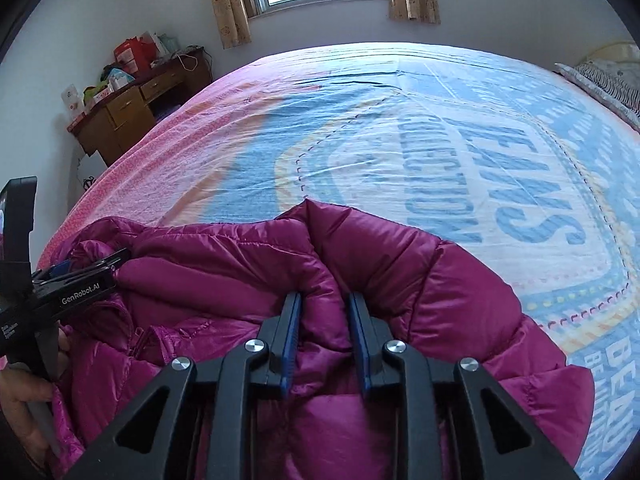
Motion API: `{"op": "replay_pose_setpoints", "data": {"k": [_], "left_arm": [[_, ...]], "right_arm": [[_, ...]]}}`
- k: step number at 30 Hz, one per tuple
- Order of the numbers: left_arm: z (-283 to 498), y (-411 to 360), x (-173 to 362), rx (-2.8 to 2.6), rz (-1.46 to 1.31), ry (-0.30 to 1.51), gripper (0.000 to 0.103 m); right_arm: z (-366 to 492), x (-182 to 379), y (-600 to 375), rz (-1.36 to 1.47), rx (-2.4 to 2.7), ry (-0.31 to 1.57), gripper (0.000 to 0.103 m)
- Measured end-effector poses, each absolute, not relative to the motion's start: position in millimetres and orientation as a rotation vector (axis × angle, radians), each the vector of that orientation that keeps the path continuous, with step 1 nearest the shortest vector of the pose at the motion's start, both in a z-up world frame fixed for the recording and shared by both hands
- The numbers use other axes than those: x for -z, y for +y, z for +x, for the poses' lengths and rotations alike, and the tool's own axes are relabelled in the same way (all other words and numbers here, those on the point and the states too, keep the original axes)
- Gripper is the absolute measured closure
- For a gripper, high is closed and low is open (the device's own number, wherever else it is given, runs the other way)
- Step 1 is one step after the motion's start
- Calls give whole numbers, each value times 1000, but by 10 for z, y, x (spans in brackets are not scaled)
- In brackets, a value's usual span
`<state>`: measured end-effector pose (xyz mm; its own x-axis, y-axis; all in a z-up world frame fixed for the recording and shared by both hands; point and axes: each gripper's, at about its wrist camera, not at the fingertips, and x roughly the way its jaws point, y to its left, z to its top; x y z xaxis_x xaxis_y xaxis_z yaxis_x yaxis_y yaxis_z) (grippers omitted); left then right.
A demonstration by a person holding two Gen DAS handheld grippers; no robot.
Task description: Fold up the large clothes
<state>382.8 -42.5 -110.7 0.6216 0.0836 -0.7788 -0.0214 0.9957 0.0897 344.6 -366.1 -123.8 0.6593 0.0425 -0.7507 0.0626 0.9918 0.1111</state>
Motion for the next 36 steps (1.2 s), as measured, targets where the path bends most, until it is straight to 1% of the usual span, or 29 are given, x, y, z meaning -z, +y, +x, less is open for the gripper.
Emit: {"op": "replay_pose_setpoints", "data": {"k": [5, 7, 9, 11, 12, 13, 15, 18, 21, 23, 25, 27, 28, 31, 36], "left_arm": [[3809, -368, 1059, -21, 32, 909, 11], [3721, -331, 969, 5, 26, 906, 11], [3524, -271, 808, 33, 13, 863, 11], [3350, -230, 693, 45, 20, 824, 10], [3214, -205, 620, 41, 35, 795, 10], [3116, -191, 579, 35, 48, 776, 10], [2903, -180, 502, 16, 80, 729, 10], [2634, -204, 412, 10, 136, 675, 10], [2364, -189, 356, 52, 161, 651, 9], [2148, -152, 357, 105, 166, 649, 8], [1948, -74, 374, 152, 166, 651, 5], [1703, 54, 397, 183, 171, 645, 2], [1570, 146, 405, 192, 177, 636, 2], [1204, 477, 465, 198, 149, 639, 1], [760, 954, 638, 190, 31, 685, 1]], "right_arm": [[3391, 1200, -3678, 133, 12, 826, 76], [3354, 1173, -3705, 151, 3, 822, 72], [3267, 1125, -3735, 180, -16, 832, 70], [3028, 1008, -3772, 206, -15, 784, 69], [2823, 923, -3807, 241, -29, 746, 67], [2662, 866, -3828, 271, -45, 723, 61], [2325, 752, -3869, 310, -64, 679, 57], [1736, 549, -3866, 286, -75, 624, 57], [1086, 328, -3892, 239, -70, 557, 56], [724, 223, -3925, 215, -59, 526, 55], [312, 123, -3946, 183, -44, 503, 44], [-65, 86, -3982, 169, -35, 490, 39], [-254, 87, -4019, 174, -34, 491, 38], [-744, 170, -4156, 227, -44, 524, 37], [-1166, 512, -4233, 340, -110, 655, 37]]}}
